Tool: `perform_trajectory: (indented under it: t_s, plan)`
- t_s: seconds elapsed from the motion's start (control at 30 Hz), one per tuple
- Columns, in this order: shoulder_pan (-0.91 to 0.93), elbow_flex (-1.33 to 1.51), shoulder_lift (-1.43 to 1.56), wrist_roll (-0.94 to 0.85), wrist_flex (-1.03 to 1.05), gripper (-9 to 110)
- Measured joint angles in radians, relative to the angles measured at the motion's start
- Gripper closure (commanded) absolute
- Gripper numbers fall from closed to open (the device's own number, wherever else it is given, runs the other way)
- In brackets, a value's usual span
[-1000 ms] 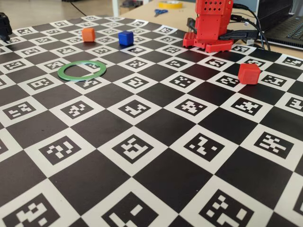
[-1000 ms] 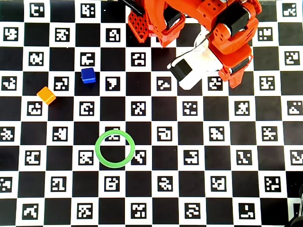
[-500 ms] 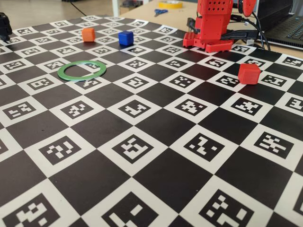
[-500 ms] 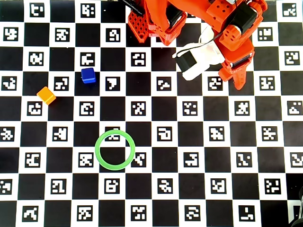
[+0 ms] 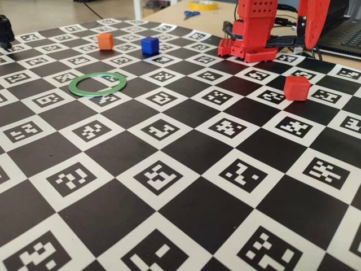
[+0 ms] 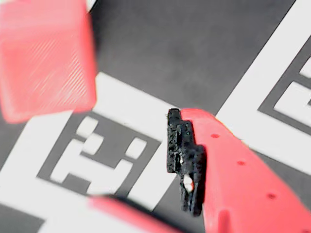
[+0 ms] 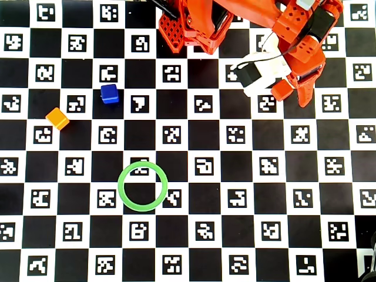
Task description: Grab the red cube then put it in the green circle then put the blue cube on top and finally the orange cube on top
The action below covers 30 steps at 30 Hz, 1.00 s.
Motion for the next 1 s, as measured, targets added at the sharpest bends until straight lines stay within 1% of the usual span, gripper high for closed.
perform_trajectory:
  t_s: [0.43,0.67,1.0]
  plan:
    - [-0.029,0.167,-0.038,0.0,-0.222,57]
    - [-0.069,0.201,-0.071,0.018,-0.327,57]
    - [-0.055,0.218,-0.124,0.008,-0.436,59]
